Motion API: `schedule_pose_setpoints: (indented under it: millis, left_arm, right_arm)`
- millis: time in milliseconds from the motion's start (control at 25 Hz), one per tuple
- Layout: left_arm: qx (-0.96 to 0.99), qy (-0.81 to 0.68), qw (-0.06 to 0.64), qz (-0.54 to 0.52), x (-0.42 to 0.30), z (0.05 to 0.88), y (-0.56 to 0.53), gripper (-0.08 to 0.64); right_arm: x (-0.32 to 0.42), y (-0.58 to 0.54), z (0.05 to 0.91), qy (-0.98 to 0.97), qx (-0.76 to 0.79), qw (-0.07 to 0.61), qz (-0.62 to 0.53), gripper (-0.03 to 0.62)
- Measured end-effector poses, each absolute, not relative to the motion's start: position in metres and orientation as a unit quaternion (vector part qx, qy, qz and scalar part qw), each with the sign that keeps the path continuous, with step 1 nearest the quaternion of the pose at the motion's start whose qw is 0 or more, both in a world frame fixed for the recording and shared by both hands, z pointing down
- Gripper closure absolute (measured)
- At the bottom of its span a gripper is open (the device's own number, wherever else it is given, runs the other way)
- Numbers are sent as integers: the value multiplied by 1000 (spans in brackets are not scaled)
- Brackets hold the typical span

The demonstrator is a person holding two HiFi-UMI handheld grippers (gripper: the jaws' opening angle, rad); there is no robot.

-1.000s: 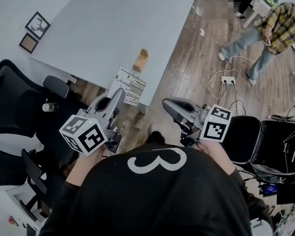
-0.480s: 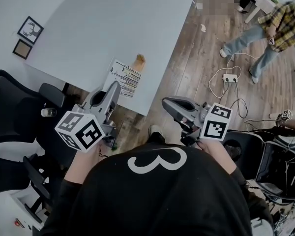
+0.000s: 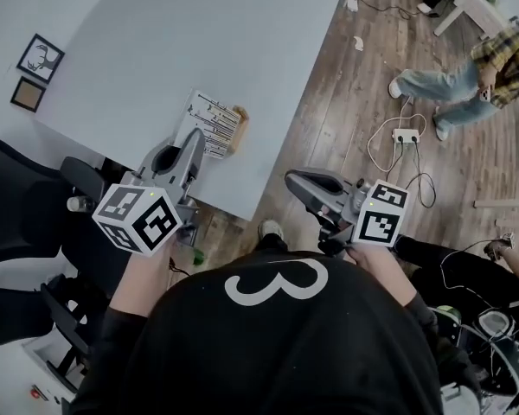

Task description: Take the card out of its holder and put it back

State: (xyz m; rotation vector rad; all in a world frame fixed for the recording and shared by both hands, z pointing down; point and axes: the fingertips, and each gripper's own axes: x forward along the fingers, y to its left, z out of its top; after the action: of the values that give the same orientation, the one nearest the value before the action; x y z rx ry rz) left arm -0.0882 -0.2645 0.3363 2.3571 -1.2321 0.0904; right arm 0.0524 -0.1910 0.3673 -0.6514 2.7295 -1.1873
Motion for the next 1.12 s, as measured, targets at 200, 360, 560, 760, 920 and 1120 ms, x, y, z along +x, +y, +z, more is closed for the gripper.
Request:
schedule_pose_setpoints:
  millis: [200,360,560,760,920,1120]
  left_arm:
    - [860,-457,221,55,-90,349,-270,535]
    - [856,-460,223,71,-90,365,-278,535]
    - [854,-463,223,89,-89,382,-283,535]
    - [852,-462,222,105,-84,396,-288,535]
    - [848,-464,233,110,-84,406,-297,535]
    - [845,-467,235,114,-83,405,-301,535]
  right_arm:
    - [55,-190,374,894,-215,49,-390,583]
    - [57,-192,380,892,-215,47,-395,583]
    - [58,-196,386,890,-214,46,-399,583]
    - [61,-204,391,888,-213,46,-405,583]
    - [60,-215,396,885,-211,41,-414,583]
    - [58,-220,396,884,-207,38,-417,583]
